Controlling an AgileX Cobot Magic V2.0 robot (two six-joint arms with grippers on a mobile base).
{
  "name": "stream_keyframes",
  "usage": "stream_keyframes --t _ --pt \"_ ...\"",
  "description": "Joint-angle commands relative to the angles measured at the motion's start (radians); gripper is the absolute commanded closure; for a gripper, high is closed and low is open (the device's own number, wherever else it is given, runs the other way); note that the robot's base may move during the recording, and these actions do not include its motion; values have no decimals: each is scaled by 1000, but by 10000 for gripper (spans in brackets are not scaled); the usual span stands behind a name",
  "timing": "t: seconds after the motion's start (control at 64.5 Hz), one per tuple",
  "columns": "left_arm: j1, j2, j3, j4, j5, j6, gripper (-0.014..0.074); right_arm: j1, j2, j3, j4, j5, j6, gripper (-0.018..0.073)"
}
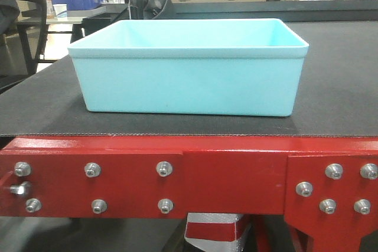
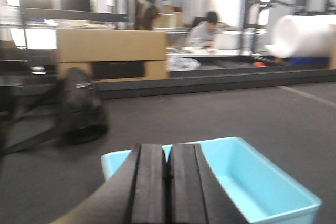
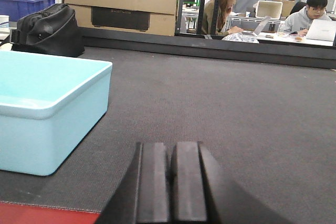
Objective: Fetch blue bin and place on conveyor start
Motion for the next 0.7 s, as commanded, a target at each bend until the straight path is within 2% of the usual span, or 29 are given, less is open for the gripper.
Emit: stream_keyframes --t 0.0,0.171,0.326,0.434,0.682 --pt "88 -69 85 22 -26 3 706 3 -3 0 -3 -24 0 725" --pt "274 -210 241 22 -24 3 706 3 -3 0 -3 -24 0 725" --pt "394 -337 362 22 -22 3 706 3 -3 0 -3 -24 0 725" --pt "431 -409 439 22 -22 3 706 3 -3 0 -3 -24 0 725" --pt "417 -555 585 22 -18 0 706 3 -3 0 -3 -24 0 725"
